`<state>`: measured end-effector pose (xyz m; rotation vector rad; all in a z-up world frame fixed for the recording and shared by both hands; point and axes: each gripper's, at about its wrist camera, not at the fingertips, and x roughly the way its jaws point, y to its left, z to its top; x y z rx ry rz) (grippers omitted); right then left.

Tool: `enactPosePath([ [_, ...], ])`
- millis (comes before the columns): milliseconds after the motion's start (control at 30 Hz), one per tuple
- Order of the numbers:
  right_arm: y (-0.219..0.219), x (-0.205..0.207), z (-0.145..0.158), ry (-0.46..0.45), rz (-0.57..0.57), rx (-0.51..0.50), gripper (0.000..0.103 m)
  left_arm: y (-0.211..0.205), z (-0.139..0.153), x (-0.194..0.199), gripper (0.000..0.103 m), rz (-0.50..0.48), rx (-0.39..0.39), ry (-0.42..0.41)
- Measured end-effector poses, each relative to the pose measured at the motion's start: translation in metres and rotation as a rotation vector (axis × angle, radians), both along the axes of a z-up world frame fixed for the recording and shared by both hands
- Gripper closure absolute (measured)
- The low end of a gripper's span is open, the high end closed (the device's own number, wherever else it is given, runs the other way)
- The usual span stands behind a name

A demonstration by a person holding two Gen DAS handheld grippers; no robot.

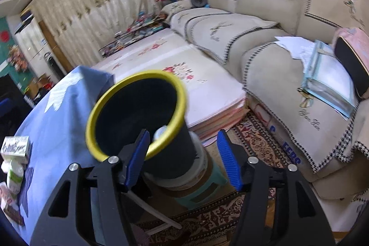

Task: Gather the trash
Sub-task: 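Drop the foam net sleeve into the bin with the left gripper, then grasp the brown metal tin with the right gripper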

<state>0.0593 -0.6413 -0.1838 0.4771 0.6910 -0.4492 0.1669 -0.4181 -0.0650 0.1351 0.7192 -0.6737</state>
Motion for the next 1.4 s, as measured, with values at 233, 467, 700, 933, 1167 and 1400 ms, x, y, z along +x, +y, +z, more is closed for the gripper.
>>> enactPosePath([
  [233,0.068,0.03,0.017,-0.011,0.177,-0.032,0.044,0.122,0.023,-0.031,0.005,0.125,0.005,-0.065],
  [467,0.15,0.058,0.028,-0.006,0.401,-0.039,0.044,0.251,0.042,-0.06,0.005,0.325,0.032,-0.159],
  [700,0.265,0.065,0.044,-0.022,0.71,-0.071,0.044,0.377,0.054,-0.085,0.005,0.544,0.02,-0.191],
  [933,0.35,0.033,0.06,-0.078,1.002,-0.093,0.044,0.457,0.055,-0.111,0.005,0.705,0.041,-0.205],
  [1167,0.392,0.026,0.043,-0.035,1.077,-0.13,0.065,0.491,0.038,-0.12,0.005,0.743,0.019,-0.156],
  [1400,0.414,0.041,0.024,-0.004,1.074,-0.133,0.081,0.467,0.035,-0.118,0.005,0.712,0.026,-0.142],
])
